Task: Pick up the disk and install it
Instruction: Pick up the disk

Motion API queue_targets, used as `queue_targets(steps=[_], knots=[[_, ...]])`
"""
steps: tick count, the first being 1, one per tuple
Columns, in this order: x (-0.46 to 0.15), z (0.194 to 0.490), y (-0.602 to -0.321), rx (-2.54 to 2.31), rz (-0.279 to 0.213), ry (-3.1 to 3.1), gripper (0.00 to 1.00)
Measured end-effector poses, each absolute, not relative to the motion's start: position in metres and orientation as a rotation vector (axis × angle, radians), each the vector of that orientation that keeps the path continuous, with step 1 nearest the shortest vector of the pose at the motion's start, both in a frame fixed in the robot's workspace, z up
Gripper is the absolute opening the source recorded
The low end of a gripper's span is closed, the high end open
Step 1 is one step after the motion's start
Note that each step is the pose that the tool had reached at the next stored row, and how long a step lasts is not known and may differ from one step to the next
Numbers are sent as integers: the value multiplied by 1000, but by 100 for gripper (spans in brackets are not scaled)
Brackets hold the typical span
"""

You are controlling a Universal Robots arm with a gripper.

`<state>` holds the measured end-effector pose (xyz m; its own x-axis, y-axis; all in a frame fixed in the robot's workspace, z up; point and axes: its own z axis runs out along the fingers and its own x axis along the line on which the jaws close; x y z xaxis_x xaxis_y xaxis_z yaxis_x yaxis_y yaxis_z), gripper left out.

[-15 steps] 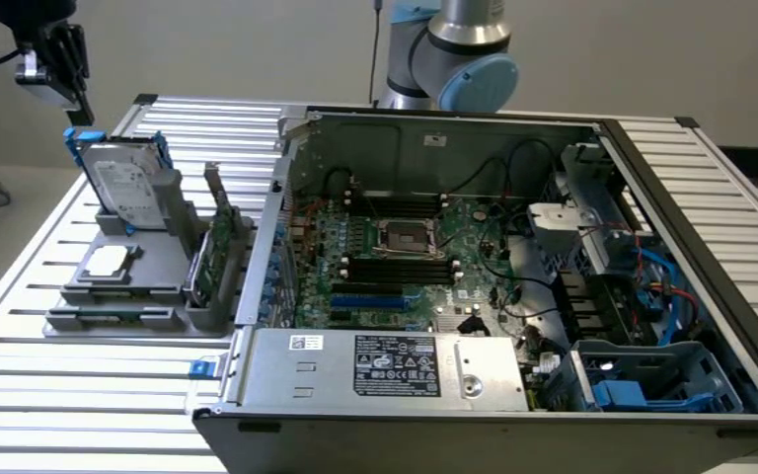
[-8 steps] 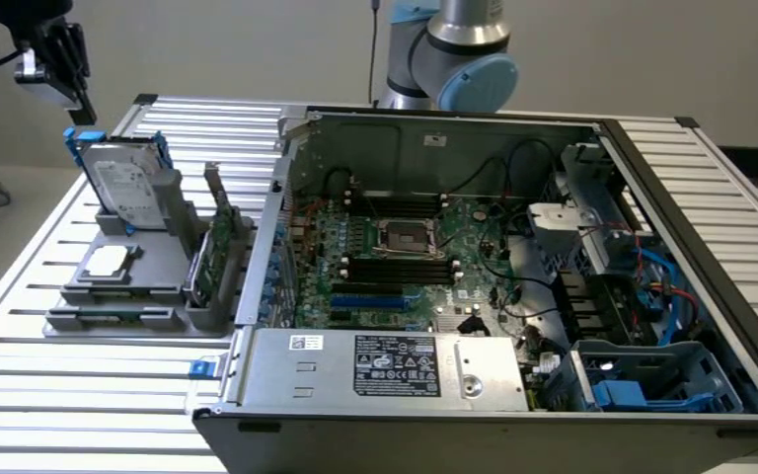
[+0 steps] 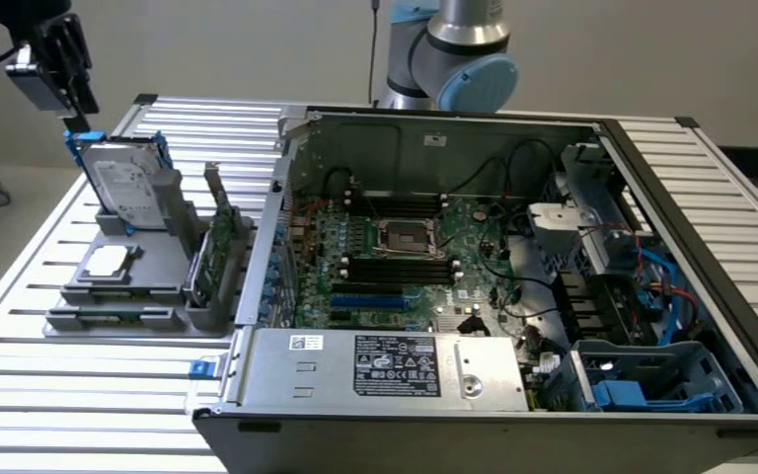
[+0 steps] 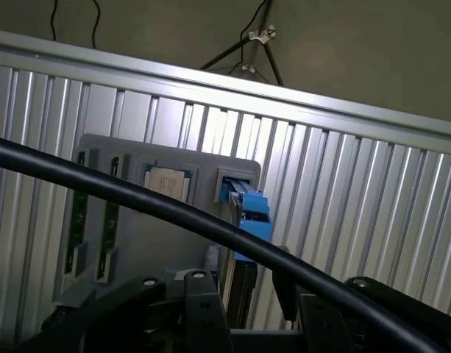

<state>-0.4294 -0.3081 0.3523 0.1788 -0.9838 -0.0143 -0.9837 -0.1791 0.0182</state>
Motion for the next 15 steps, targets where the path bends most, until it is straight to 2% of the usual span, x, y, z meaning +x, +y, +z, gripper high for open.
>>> queue_targets(steps=[1, 2, 3, 5, 6, 15], knots=[[-430, 352, -308, 2408, -35, -2010, 48], [-430, 352, -308, 2408, -35, -2011, 48], [-430, 352, -308, 2407, -35, -2012, 59], [-430, 352, -308, 2405, -35, -2015, 59], [-430, 352, -308, 2403, -34, -2017, 65], [-435, 337, -308, 2364, -28, -2067, 65]])
